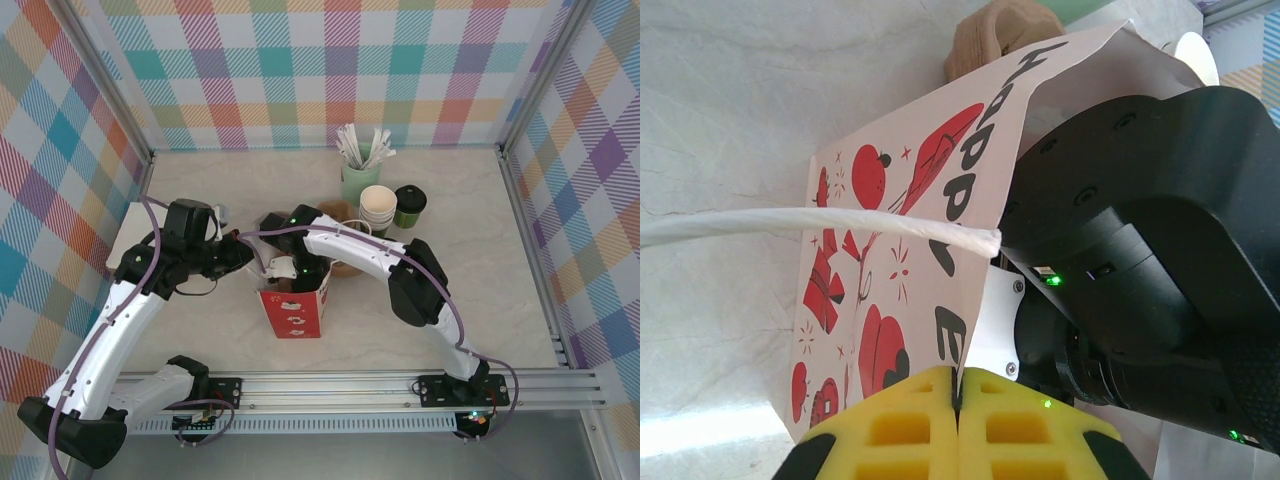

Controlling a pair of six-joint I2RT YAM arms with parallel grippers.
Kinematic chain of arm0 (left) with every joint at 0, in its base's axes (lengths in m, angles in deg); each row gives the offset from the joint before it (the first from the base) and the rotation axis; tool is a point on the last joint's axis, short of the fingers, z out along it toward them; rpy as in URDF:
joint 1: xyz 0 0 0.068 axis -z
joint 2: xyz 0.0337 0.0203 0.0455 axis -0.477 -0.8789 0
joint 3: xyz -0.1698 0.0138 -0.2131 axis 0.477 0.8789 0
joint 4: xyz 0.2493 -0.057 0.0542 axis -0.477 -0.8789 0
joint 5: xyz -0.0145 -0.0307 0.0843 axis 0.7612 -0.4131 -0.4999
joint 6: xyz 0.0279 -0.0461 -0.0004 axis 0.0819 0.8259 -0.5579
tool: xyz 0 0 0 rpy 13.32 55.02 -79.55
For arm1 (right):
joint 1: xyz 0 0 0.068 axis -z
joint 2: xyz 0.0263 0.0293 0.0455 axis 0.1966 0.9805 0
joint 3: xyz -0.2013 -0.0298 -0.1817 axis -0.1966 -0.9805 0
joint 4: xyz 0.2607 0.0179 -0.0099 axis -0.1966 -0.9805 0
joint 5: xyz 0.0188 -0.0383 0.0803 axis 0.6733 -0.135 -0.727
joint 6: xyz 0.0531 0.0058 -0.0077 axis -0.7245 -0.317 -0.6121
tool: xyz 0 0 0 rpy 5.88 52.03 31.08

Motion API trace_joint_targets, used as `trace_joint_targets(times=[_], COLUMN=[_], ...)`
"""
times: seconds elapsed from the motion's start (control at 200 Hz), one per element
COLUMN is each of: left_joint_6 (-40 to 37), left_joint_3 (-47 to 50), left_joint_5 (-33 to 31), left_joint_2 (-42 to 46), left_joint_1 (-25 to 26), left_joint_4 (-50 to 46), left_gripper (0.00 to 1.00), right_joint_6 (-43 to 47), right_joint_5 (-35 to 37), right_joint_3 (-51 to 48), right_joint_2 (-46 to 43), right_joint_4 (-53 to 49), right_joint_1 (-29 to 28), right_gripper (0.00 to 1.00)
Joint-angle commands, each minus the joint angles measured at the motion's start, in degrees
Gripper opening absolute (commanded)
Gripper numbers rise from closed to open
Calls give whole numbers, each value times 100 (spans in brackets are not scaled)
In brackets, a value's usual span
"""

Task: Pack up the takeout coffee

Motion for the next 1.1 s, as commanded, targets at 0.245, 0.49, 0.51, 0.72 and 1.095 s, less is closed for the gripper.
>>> trace_joint_targets(times=[0.245, 0.49, 0.51, 0.72, 1.095], left_joint_6=[63, 49, 54, 96, 159], left_joint_3=[-269, -255, -247, -137, 151], left_joint_5=[397, 327, 320, 273, 126], left_joint_2=[58, 59, 58, 58, 75], left_joint_1=[195, 272, 276, 313, 328], left_joint_4=[446, 420, 420, 438, 468], left_gripper=[0, 0, 0, 0, 0], right_joint_6=[9, -59, -70, -55, 0], right_joint_5=[-115, -299, -316, -371, -471], right_joint_3=[548, 1087, 1131, 1514, 1853], right_joint_2=[-5, -85, -101, -161, -467], right_joint_4=[-250, -327, -327, -412, -521], right_joint_1=[-76, -73, -77, -67, -62], right_gripper=[76, 87, 88, 94, 99])
